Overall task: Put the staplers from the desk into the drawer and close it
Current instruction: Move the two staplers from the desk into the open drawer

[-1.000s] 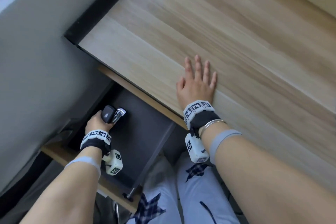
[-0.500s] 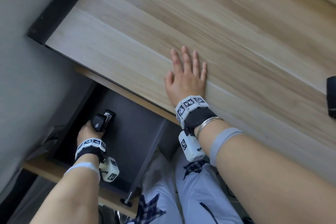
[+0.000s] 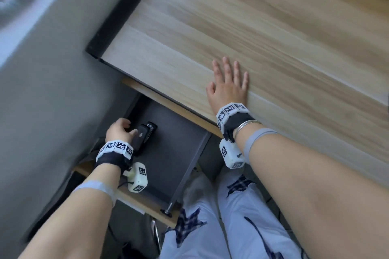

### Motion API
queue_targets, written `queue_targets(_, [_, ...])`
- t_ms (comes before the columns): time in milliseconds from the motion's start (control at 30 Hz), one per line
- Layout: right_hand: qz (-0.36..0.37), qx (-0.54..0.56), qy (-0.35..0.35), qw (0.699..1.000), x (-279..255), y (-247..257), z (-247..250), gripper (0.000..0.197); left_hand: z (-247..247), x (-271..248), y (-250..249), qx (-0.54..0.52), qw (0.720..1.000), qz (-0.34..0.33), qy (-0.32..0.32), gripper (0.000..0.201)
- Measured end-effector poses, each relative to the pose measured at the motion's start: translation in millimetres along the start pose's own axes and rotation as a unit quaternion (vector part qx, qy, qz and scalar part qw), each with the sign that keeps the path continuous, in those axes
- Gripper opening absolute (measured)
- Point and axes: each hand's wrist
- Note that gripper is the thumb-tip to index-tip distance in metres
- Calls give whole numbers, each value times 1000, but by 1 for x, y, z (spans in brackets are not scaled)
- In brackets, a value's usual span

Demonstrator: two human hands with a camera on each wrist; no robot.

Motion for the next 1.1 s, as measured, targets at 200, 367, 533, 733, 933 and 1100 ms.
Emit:
queue_targets(200, [33, 29, 122, 992, 6, -11, 34, 57, 83, -28, -57, -3, 997, -65, -33, 18])
queue_targets(367, [-10, 69, 140, 988, 11, -37, 71, 51, 110, -48, -133, -22, 989, -134, -60, 26])
queue_targets(533, [-76, 43, 143, 986, 11, -103, 109, 48, 93, -61, -222, -12, 979, -204, -4, 30])
queue_targets(733, [-209, 23, 96, 973, 1, -206, 152, 50, 42, -81, -319, 8, 956, -289, 45, 28])
queue_targets(933, [-341, 14, 34, 939, -23, -294, 169, 54, -13, -102, -387, 19, 936, -335, 106, 28])
queue_targets(1100, [-425, 77, 46, 901, -34, -337, 166, 80, -48, -118, -419, 36, 918, -378, 115, 36])
Point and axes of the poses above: each hand's wrist, its own x-axis towards the middle knuckle, its own z-axis out of the back of the hand, y = z × x, and after that the axes turned 3 degrees about x, right-handed
